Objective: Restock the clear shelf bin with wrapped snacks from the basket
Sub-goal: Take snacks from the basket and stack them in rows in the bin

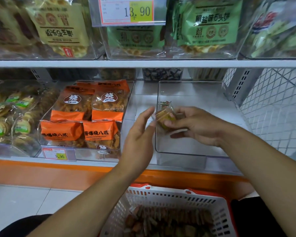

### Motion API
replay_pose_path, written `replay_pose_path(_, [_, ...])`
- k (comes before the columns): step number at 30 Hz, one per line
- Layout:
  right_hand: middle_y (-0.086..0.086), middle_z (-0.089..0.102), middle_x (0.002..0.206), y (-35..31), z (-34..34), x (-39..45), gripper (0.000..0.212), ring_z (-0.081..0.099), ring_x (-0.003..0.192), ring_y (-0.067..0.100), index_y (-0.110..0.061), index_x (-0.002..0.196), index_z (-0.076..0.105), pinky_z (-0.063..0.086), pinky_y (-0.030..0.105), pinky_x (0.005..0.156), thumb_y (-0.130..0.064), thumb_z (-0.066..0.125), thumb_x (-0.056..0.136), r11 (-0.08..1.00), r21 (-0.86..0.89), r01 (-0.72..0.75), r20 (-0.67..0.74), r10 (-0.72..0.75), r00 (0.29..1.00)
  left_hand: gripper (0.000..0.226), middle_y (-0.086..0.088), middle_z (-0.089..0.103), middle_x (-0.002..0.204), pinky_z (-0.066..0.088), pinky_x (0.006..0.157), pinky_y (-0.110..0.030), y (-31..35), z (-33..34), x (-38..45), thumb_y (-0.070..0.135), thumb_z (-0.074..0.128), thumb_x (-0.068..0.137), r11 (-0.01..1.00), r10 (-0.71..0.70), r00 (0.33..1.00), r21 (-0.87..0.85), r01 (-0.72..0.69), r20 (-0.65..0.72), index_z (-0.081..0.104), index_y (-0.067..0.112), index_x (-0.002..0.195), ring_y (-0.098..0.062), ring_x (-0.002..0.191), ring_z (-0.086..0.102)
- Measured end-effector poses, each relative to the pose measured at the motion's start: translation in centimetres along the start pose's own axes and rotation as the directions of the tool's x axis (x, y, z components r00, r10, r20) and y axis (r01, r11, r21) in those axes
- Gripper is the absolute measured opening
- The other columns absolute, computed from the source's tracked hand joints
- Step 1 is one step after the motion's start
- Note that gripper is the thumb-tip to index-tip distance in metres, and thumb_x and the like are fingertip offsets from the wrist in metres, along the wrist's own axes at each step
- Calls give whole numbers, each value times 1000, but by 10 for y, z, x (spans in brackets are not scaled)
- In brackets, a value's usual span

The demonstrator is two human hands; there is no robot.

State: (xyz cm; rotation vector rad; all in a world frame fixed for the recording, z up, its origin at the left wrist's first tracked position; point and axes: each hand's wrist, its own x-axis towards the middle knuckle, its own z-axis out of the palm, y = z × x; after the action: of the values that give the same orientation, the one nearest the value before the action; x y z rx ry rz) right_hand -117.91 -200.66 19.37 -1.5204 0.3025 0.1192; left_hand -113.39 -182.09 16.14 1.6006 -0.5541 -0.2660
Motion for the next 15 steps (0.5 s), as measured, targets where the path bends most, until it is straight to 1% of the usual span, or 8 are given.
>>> replay_pose_path(2, [7, 73, 105, 7, -14, 12, 37, 71, 82, 16, -16, 108, 65, 56, 27, 67, -20, 86, 78, 933, -358, 42, -251, -139, 958, 50, 38, 52, 123, 41, 91, -1, -6, 6, -1, 20, 58, 102, 983, -32, 999, 181, 24, 39, 45, 46, 143, 28, 101, 47])
replay_pose_path(3, [2, 70, 102, 13, -20, 18, 39, 67, 82, 16, -18, 104, 64, 51, 27, 67, -27, 88, 75, 814, -581, -9, -337, -230, 913, 55, 37, 47, 127, 43, 104, -14, -9, 10, -2, 19, 62, 100, 972, -49, 997, 231, 34, 58, 43, 51, 140, 21, 110, 45])
replay_pose_path(5, [3, 67, 105, 30, -25, 32, 41, 62, 88, 21, -20, 100, 62, 46, 29, 69, -28, 90, 71, 608, -786, -108, -351, -296, 888, 62, 40, 42, 120, 45, 112, -38, -13, 17, -5, 14, 65, 97, 959, -59, 995, 283, 34, 80, 40, 55, 136, 6, 120, 44])
replay_pose_path(7, [6, 68, 110, 46, -23, 47, 42, 62, 94, 24, -21, 100, 63, 48, 29, 75, -22, 91, 69, 596, -787, -160, -342, -205, 917, 65, 41, 40, 116, 48, 110, -42, -17, 20, -6, 12, 64, 97, 947, -44, 996, 320, 18, 73, 37, 40, 149, 3, 121, 44])
replay_pose_path(9, [8, 68, 115, 57, -19, 63, 37, 64, 100, 27, -21, 102, 63, 53, 32, 85, -16, 86, 74, 570, -802, -177, -322, -163, 933, 68, 43, 40, 116, 49, 109, -42, -21, 19, -5, 12, 63, 97, 943, -42, 997, 331, 16, 69, 34, 35, 153, 7, 118, 47])
replay_pose_path(12, [17, 66, 120, 61, -11, 74, 11, 63, 107, 35, -17, 96, 57, 51, 46, 98, -27, 52, 95, 553, -817, -166, -298, -157, 942, 68, 55, 37, 110, 50, 107, -32, -23, 18, -4, 15, 64, 96, 937, -45, 995, 348, 13, 84, 34, 45, 150, 26, 106, 46])
replay_pose_path(14, [22, 65, 118, 63, -11, 79, 39, 61, 107, 35, -11, 101, 58, 50, 44, 98, -35, 27, 102, 570, -806, -159, -305, -169, 937, 69, 57, 37, 108, 49, 101, -24, -21, 17, -4, 16, 64, 96, 937, -38, 995, 350, 4, 92, 34, 59, 140, 32, 103, 42])
replay_pose_path(15, [21, 64, 118, 63, -9, 80, 43, 61, 105, 33, -8, 108, 57, 50, 40, 95, -35, 23, 104, 572, -800, -182, -320, -151, 935, 71, 57, 37, 107, 48, 98, -20, -20, 17, -4, 16, 64, 96, 935, -36, 995, 354, 0, 95, 31, 66, 133, 32, 102, 42])
